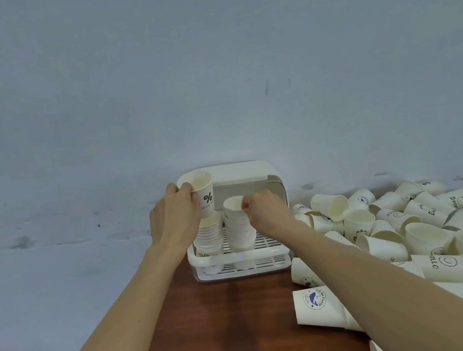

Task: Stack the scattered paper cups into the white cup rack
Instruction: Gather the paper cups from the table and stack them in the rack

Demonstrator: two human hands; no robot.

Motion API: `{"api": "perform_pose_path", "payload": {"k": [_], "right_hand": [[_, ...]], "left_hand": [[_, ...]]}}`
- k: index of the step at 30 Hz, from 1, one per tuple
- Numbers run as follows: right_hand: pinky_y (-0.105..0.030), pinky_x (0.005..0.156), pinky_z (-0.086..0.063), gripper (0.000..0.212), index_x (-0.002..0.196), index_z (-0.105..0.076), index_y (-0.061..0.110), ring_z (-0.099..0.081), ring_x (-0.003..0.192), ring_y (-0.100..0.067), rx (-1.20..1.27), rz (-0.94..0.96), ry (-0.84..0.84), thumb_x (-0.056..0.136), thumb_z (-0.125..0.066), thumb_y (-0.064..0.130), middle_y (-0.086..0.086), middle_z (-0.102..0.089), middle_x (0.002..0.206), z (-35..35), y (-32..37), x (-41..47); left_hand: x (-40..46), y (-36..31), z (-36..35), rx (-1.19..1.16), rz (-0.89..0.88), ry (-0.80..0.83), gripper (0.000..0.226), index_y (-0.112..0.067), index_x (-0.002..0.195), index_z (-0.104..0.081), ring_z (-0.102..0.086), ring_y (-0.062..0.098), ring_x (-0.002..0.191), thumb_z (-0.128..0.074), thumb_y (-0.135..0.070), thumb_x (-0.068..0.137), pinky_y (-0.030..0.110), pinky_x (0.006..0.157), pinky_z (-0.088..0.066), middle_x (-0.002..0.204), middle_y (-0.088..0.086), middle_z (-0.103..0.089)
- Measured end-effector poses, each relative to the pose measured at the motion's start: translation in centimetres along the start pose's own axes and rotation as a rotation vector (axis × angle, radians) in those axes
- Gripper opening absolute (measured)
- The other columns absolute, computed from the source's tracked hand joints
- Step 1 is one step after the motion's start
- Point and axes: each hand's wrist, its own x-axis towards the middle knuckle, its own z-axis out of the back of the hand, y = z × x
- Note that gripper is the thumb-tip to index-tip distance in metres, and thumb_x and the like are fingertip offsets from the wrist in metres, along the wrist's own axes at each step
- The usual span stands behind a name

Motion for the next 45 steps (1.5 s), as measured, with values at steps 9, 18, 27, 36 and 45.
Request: {"api": "perform_pose_path", "payload": {"k": [9, 18, 27, 36, 45], "right_hand": [[-0.031, 0.057, -0.038, 0.021, 0.090, -0.070, 0.010, -0.057, 0.076, -0.032, -0.056, -0.015, 0.026, 0.088, -0.050, 0.004, -0.012, -0.066, 0.088, -0.9, 0.3, -1.3], [-0.035, 0.063, -0.034, 0.020, 0.103, -0.057, 0.004, -0.056, 0.098, -0.035, -0.084, 0.063, 0.062, 0.087, -0.044, 0.005, -0.016, -0.060, 0.105, -1.5, 0.5, -2.8], [-0.042, 0.082, -0.044, 0.033, 0.118, -0.048, 0.006, -0.050, 0.106, -0.036, -0.042, 0.057, 0.057, 0.085, -0.045, 0.006, -0.018, -0.057, 0.114, -1.0, -0.1, -4.3], [-0.032, 0.071, -0.029, 0.025, 0.110, -0.049, 0.009, -0.049, 0.098, -0.030, -0.037, 0.035, -0.037, 0.085, -0.046, 0.006, -0.012, -0.055, 0.105, 1.2, -0.8, -11.3], [-0.037, 0.086, -0.040, 0.038, 0.126, -0.048, 0.011, -0.050, 0.107, -0.029, 0.006, -0.014, -0.072, 0.089, -0.044, 0.010, -0.011, -0.056, 0.118, 4.6, -2.3, -18.8]], "left_hand": [[0.0, 0.2, -2.0, 0.039, -0.003, 0.075, 0.029, -0.010, 0.109, -0.058, -0.052, 0.033, 0.076, -0.037, -0.027, 0.100, 0.036, 0.062, -0.038, 0.093, 0.008, -0.049], [-1.3, 0.2, -4.2, 0.089, -0.019, 0.218, 0.031, -0.012, 0.099, -0.058, -0.057, 0.032, 0.087, -0.032, -0.028, 0.099, 0.037, 0.067, -0.043, 0.102, 0.008, -0.054], [-3.4, -0.1, -4.3, 0.175, 0.008, 0.435, 0.044, -0.012, 0.135, -0.034, -0.051, 0.030, 0.109, -0.041, -0.020, 0.093, 0.038, 0.074, -0.042, 0.123, 0.012, -0.048], [-10.7, -3.4, -2.6, -0.064, -0.080, 0.286, 0.044, -0.021, 0.135, -0.035, -0.056, 0.026, 0.096, -0.045, -0.028, 0.093, 0.036, 0.062, -0.046, 0.111, 0.002, -0.048], [-17.8, -9.6, 0.2, -0.207, -0.151, 0.317, 0.040, -0.024, 0.135, -0.037, -0.054, 0.018, 0.107, -0.042, -0.033, 0.097, 0.032, 0.070, -0.045, 0.122, -0.005, -0.045]]}}
